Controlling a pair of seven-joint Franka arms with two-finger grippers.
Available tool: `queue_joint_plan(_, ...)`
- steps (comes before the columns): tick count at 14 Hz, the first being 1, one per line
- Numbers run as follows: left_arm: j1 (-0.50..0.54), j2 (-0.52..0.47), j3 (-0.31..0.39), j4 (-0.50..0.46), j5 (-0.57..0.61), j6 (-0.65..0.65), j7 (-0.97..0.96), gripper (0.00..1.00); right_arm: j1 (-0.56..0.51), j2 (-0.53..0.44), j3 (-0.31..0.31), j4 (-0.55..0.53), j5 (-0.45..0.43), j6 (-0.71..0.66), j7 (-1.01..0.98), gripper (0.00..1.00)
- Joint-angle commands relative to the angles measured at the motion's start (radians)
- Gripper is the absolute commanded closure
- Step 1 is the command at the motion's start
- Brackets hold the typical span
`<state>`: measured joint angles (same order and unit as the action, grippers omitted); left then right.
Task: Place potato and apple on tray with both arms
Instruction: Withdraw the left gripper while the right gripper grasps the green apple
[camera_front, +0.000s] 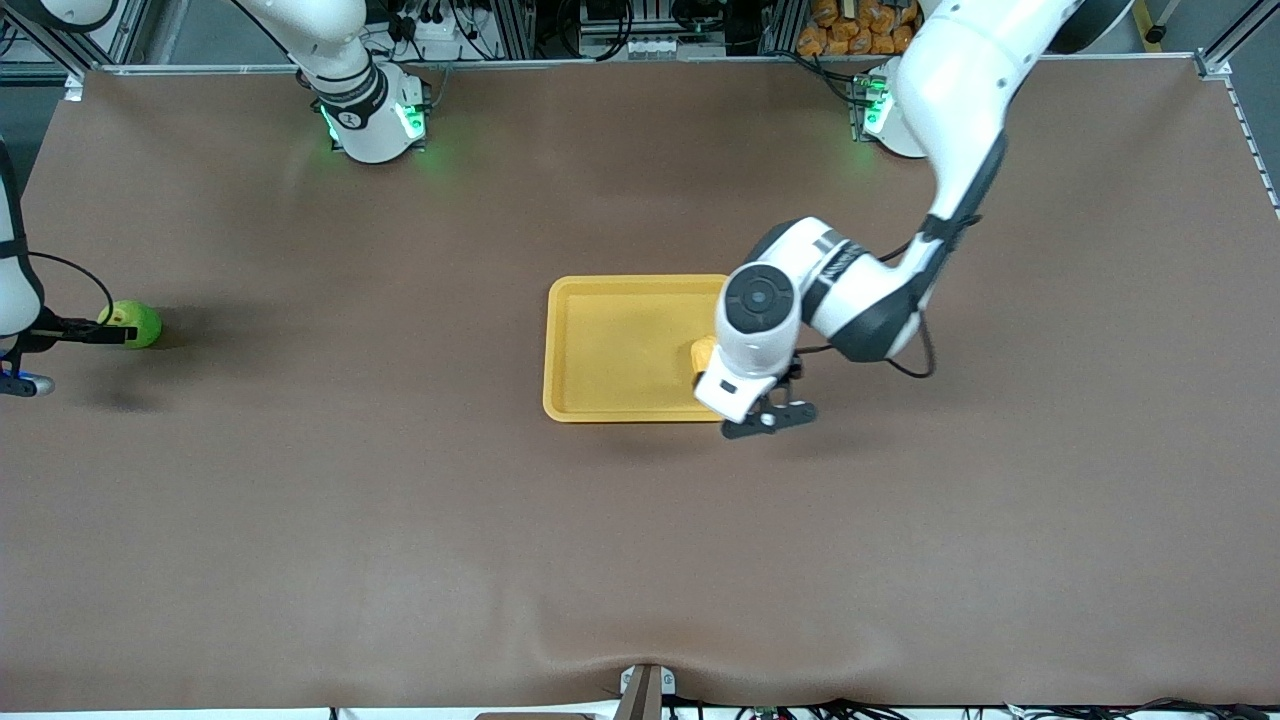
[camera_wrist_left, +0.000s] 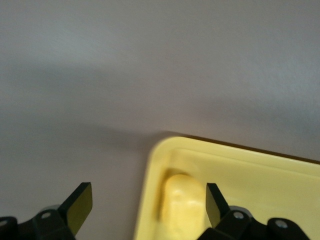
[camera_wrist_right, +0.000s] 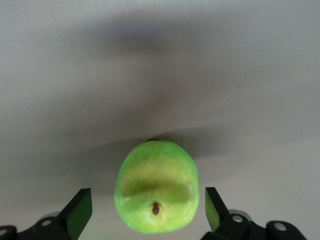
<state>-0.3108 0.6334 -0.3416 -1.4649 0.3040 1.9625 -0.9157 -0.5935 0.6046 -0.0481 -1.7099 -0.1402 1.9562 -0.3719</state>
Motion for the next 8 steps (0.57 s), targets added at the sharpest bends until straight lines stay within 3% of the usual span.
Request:
queue_joint_plan(1, 0.083, -0.056, -0.011, 0.026, -0.087, -0.068, 0.096, 0.00, -0.034, -0.011, 0.021, -0.048, -0.025, 0.039, -0.001, 0.00)
queue_joint_plan(6, 0.208, -0.181, -0.008, 0.023, -0.144, -0.152, 0.222, 0.00, -0.048, -0.009, 0.021, -0.088, -0.025, 0.094, -0.002, 0.00)
queue_joint_plan(8, 0.219, -0.225, -0.004, 0.024, -0.143, -0.155, 0.225, 0.00, -0.049, -0.009, 0.021, -0.106, -0.027, 0.122, -0.008, 0.32)
